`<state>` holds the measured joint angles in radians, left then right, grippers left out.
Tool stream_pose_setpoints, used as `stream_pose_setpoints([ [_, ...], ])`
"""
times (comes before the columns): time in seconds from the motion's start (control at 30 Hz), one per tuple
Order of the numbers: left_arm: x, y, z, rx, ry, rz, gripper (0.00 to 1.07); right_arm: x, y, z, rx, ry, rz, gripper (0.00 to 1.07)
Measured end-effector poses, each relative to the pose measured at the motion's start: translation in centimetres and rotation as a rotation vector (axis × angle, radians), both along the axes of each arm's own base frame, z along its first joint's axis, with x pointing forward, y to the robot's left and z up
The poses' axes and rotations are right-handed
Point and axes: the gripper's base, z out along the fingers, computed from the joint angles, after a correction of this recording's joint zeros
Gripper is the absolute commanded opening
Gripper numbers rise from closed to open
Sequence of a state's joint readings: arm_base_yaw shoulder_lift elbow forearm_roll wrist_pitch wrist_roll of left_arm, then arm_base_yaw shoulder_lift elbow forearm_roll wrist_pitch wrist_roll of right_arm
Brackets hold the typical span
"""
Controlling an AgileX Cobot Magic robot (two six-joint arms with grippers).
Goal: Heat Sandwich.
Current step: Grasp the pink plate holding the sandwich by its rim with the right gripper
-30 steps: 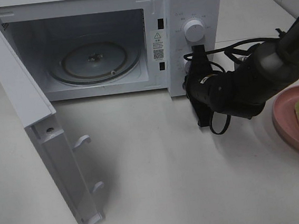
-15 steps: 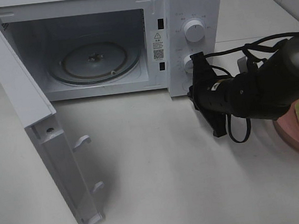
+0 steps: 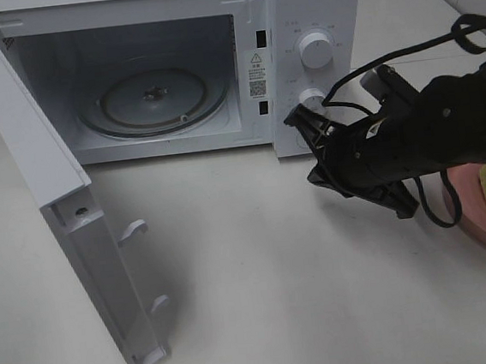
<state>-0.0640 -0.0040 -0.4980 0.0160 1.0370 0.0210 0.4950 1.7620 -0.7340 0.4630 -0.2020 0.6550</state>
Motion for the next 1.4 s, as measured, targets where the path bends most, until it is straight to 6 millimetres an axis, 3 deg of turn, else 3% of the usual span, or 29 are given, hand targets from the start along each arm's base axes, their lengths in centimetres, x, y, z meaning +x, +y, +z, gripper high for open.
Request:
stream_pose_setpoints([
  [0.1, 0.0, 0.0, 0.0, 0.0, 0.0, 0.0, 0.89, -1.1, 0.0, 0.9, -0.122, 0.015, 0.214, 0.04],
  [0.57, 0.0, 0.0, 0.0, 0.0, 0.0, 0.0, 0.89, -4.2, -0.4, 1.9, -0.433, 0.055, 0.89, 0.08],
  [0.77, 0.0, 0.0, 0.0, 0.0, 0.0, 0.0, 0.89, -4.0, -2.1, 3.7, -0.516, 0.127, 0.995, 0.1],
  [1.07, 0.0, 0.0, 0.0, 0.0, 0.0, 0.0, 0.89, -2.8, -5.4, 5.7, -0.59, 0.246, 0.966, 0.16],
  [1.2, 0.0, 0.0, 0.0, 0.0, 0.0, 0.0, 0.89, -1.8, -7.5, 6.3, -0.586, 0.273, 0.87, 0.34],
  [1.23, 0.0, 0.0, 0.0, 0.0, 0.0, 0.0, 0.89, -1.8, -7.5, 6.3, -0.586, 0.273, 0.87, 0.34],
  [1.33, 0.0, 0.0, 0.0, 0.0, 0.0, 0.0, 0.89, -1.4, -8.4, 6.4, -0.6, 0.277, 0.839, 0.63],
  [1.37, 0.0, 0.0, 0.0, 0.0, 0.0, 0.0, 0.89, -1.2, -8.8, 6.5, -0.624, 0.278, 0.836, 0.79],
  [1.4, 0.0, 0.0, 0.0, 0.0, 0.0, 0.0, 0.89, -1.2, -8.8, 6.5, -0.624, 0.278, 0.836, 0.79],
])
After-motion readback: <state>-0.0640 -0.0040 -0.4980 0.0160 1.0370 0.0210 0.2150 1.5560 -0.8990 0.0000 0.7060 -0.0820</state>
